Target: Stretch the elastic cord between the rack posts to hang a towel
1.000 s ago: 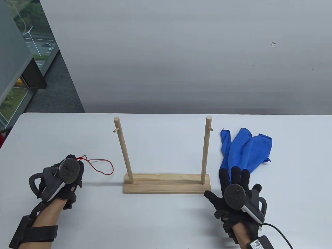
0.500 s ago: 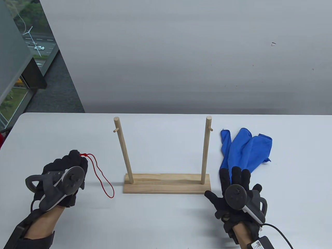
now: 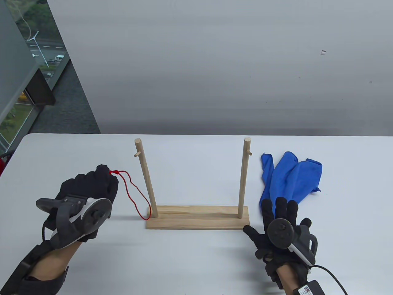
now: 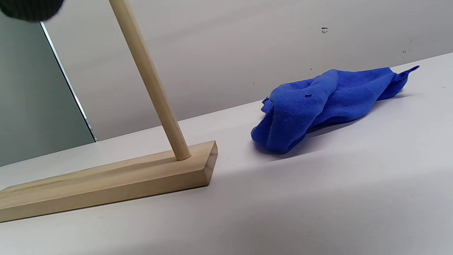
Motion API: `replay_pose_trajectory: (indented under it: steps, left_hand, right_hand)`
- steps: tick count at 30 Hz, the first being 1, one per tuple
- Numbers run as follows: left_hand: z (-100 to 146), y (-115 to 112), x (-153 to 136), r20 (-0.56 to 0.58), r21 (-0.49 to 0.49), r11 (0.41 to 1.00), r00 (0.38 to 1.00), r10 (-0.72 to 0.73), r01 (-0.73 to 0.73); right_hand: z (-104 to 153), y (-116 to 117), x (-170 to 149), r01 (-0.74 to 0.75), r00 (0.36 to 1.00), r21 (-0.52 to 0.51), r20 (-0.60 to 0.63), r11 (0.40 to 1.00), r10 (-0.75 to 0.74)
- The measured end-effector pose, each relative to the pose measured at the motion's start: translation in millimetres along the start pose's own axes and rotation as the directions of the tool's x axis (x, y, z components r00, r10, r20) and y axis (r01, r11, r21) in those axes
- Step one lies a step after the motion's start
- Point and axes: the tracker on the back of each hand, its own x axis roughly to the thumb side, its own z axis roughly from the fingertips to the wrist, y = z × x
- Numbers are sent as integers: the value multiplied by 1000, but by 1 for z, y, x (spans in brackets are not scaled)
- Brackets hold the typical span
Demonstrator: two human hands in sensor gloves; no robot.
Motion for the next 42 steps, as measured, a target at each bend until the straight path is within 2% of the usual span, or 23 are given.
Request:
replay_pose_trajectory:
  steps: [6, 12, 21, 30, 42]
  left_hand:
    - [-14, 18, 8, 43, 49, 997, 998, 55, -57]
    - [-30, 28, 11, 47, 45, 983, 984, 175, -177]
    - [-60, 37, 15, 54, 59, 980, 981, 188, -191]
    - [-84, 28, 13, 24, 38, 973, 973, 228, -229]
    - [-80, -3, -16, -111, 14, 946, 939, 324, -325]
  right_hand:
    - [0, 0, -1, 1, 1000, -3, 1, 1000, -1]
    - [0, -1, -2, 6, 1000, -3, -2, 1000, -6]
    - [0, -1, -2, 7, 1000, -5, 0, 1000, -7]
    - [0, -3, -4, 13, 1000, -14, -4, 1000, -13]
    - [0, -4, -6, 16, 1000, -18, -4, 1000, -17]
